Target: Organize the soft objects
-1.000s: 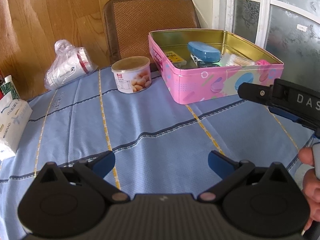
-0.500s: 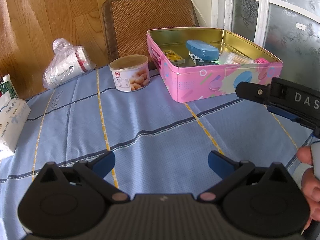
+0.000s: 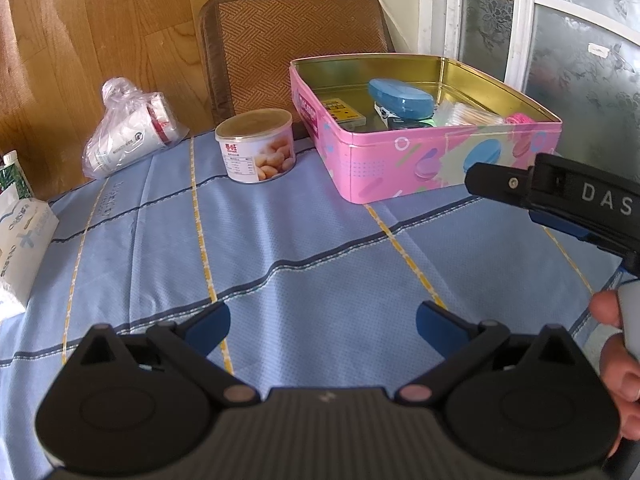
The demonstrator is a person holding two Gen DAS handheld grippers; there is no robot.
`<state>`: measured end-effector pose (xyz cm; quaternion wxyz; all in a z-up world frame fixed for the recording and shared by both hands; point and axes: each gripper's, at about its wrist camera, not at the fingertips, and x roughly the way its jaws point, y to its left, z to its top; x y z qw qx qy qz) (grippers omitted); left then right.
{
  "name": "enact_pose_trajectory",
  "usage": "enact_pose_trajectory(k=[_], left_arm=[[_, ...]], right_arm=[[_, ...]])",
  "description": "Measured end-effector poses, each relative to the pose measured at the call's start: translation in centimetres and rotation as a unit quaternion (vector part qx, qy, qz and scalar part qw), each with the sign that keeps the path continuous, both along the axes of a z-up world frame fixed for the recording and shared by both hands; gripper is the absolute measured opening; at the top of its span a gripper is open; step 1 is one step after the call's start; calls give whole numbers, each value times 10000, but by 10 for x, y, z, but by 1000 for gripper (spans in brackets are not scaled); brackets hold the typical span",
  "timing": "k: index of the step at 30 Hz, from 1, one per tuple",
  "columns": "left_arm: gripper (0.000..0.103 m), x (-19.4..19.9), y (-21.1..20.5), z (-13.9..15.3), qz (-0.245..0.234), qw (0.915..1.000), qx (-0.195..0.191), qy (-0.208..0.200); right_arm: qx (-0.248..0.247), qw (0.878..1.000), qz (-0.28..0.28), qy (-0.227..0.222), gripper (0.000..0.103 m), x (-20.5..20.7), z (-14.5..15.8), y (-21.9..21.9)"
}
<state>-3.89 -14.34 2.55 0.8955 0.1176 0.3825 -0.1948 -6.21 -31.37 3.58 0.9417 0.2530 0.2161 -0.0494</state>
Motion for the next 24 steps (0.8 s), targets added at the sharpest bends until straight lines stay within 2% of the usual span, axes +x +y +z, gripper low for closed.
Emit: enact_pose_trajectory(k=[24], left_arm=[[103, 0, 1, 1, -21, 10000, 3, -6]], right_arm=[[1, 10000, -17, 10, 85, -1, -1, 1]])
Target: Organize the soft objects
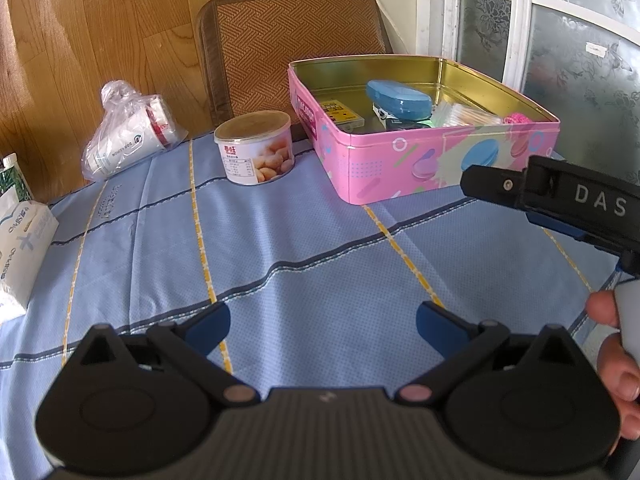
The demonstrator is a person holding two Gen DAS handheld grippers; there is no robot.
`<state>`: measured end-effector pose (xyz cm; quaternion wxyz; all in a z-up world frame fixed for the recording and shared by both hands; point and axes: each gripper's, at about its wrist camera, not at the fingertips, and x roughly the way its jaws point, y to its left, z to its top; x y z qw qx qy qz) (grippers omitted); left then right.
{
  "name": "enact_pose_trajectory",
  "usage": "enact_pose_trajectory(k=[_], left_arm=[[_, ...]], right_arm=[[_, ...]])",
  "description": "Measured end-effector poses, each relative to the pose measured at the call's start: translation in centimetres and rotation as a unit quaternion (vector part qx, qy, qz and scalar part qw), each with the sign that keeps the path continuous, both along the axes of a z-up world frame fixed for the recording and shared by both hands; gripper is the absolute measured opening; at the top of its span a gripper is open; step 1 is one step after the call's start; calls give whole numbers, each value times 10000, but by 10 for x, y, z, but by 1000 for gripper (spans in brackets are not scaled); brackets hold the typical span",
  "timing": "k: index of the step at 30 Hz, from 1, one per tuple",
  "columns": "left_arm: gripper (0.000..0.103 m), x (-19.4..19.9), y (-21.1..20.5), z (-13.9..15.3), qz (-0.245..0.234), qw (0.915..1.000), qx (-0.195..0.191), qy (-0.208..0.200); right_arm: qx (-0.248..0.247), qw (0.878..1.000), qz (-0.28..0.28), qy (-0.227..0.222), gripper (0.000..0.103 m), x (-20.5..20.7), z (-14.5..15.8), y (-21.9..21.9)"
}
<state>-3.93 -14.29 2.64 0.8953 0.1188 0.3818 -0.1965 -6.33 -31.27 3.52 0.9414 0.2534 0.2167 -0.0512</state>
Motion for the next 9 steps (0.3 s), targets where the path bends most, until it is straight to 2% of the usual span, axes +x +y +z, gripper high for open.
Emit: enact_pose_trajectory(k=[9], left_arm=[[103, -2, 3, 7, -149, 9997, -135, -114]], right_arm=[[-127, 9999, -7, -6, 85, -3, -5, 5]])
